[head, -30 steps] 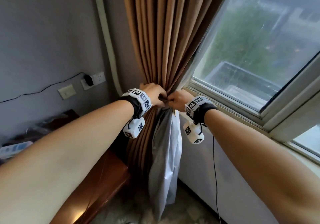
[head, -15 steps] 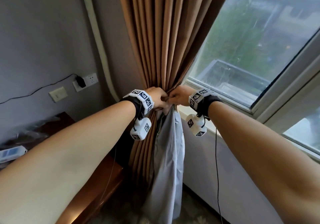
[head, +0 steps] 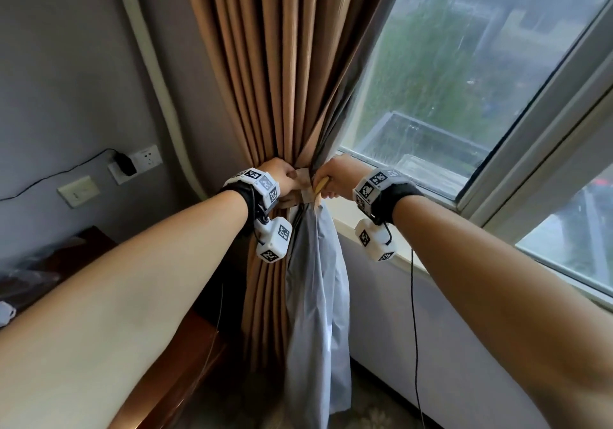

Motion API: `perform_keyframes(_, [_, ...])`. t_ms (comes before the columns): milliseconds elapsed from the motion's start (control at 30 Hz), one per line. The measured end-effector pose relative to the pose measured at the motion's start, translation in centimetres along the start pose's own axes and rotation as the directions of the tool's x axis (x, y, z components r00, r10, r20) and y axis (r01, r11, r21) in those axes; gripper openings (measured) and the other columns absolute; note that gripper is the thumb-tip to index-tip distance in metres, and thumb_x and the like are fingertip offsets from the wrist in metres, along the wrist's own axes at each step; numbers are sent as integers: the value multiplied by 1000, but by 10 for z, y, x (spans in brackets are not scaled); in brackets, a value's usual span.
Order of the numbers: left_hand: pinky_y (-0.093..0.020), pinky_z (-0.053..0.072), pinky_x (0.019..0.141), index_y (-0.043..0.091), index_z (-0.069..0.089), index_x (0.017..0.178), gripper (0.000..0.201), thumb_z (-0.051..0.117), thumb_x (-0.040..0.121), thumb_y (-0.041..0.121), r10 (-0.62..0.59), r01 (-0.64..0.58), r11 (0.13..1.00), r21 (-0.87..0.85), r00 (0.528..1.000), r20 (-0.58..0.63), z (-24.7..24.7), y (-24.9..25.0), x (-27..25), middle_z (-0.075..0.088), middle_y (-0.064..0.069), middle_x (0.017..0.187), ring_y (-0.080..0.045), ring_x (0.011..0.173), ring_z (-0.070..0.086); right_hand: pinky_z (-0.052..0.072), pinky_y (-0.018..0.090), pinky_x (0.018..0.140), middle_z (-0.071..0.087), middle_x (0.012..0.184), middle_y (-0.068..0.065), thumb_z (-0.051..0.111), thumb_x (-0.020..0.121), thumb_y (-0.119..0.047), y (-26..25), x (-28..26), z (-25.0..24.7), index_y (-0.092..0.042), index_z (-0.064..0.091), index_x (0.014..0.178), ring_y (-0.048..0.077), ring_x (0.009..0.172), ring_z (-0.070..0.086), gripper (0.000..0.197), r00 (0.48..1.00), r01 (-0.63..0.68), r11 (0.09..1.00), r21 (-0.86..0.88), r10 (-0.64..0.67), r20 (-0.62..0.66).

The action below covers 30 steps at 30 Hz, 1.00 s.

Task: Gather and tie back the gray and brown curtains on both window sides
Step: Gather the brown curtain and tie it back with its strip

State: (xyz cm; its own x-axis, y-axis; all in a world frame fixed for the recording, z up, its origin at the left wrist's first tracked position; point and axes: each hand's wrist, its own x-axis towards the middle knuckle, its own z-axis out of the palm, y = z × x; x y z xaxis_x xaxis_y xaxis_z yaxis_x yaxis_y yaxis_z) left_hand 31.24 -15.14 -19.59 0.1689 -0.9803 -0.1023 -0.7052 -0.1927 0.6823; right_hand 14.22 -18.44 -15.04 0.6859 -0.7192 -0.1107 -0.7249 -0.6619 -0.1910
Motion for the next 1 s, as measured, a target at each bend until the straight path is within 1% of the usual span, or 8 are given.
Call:
perform_keyframes(267, [-30,49,71,17,57,54,39,75,81,39,-17,18,999,-30,1000,24,2,-1,4,60,-3,60,-26,68,61,57,27,70,72,68,-1,64,87,-24,-8,5,-3,-13,76,81,12,63,66,17,999,-53,991,-119,53,-8])
perform_keyframes(433, [-35,52,79,18,57,56,35,74,82,35,-16,19,998,-59,999,42,-1,-3,6,60,-4,62,-26,72,62,54,29,64,54,51,-9,64,83,-23,-15,14,-3,-18,68,68,19,64,63,16,996,-87,975,-203,87,-10])
perform_keyframes(500, [-32,50,74,18,57,57,34,73,83,34,-16,19,998,-67,999,49,-1,-4,7,60,-3,61,-25,70,61,48,31,60,56,58,-3,66,81,-24,-18,18,1,-17,68,70,26,69,63,14,994,-105,967,-232,102,-28])
perform_keyframes(600, [-29,50,67,16,61,64,28,71,85,32,-19,25,995,-96,997,69,-2,-4,7,61,-5,61,-23,62,59,41,30,62,57,77,6,63,88,-29,-22,22,8,-13,72,93,31,76,60,19,992,-123,953,-278,111,-60])
perform_keyframes(733, [-26,43,72,17,65,78,14,72,85,27,-9,16,997,-74,996,89,-4,-6,7,61,0,67,-21,71,60,42,30,62,55,81,7,59,91,-29,-24,28,13,-15,72,105,33,82,64,23,995,-88,937,-337,69,-70])
perform_keyframes(833, [-26,44,72,15,66,80,10,70,86,22,-7,18,995,-97,993,116,-8,-4,5,61,-1,68,-20,71,59,42,30,62,56,82,6,58,92,-24,-27,30,13,-18,72,108,31,81,62,22,997,-73,918,-390,54,-58])
perform_keyframes(900, [-25,45,70,12,68,84,9,68,88,20,-9,25,994,-105,987,159,-10,-2,3,61,-3,68,-19,69,58,43,32,64,64,93,11,53,96,-26,-29,29,14,-15,70,109,34,91,66,24,996,-75,910,-409,52,-67])
perform_keyframes(1000, [-29,49,64,8,67,75,10,74,81,13,-7,42,990,-133,967,253,-14,-2,0,61,-6,59,-22,58,56,45,32,67,67,102,12,48,100,-31,-30,28,17,-12,69,109,34,95,67,30,995,-82,898,-432,46,-92])
